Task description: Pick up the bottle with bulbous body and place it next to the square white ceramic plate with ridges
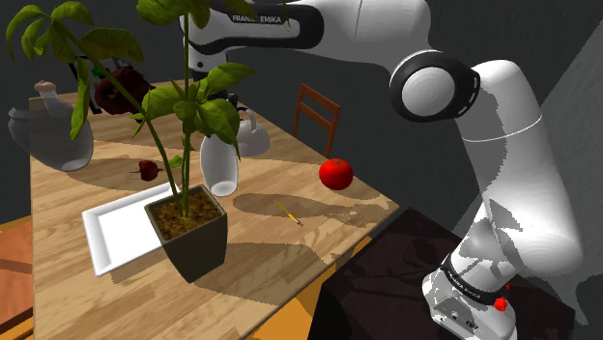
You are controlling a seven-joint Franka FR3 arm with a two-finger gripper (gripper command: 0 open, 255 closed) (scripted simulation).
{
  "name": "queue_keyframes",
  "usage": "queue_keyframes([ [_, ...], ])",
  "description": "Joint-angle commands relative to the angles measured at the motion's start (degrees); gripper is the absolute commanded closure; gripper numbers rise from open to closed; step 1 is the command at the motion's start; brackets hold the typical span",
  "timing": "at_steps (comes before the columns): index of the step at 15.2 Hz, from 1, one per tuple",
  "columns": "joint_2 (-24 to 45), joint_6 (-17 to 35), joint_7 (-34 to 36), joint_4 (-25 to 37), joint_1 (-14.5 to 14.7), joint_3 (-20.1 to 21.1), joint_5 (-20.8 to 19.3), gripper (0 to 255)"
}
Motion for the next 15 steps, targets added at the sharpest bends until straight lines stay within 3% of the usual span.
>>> queue_keyframes([
  [1, -0.8, 2.3, 0.0, -3.0, -0.3, 0.0, 0.1, 255],
  [5, -1.2, 5.5, 0.1, -6.7, -0.6, 0.0, 0.1, 255],
  [12, -1.2, 5.5, 0.1, -6.7, -0.6, 0.0, 0.1, 255],
  [13, -1.2, 5.5, 0.1, -6.7, -0.6, 0.0, 0.1, 0],
  [15, -1.2, 5.5, 0.1, -6.6, -0.6, 0.0, 0.1, 0],
])
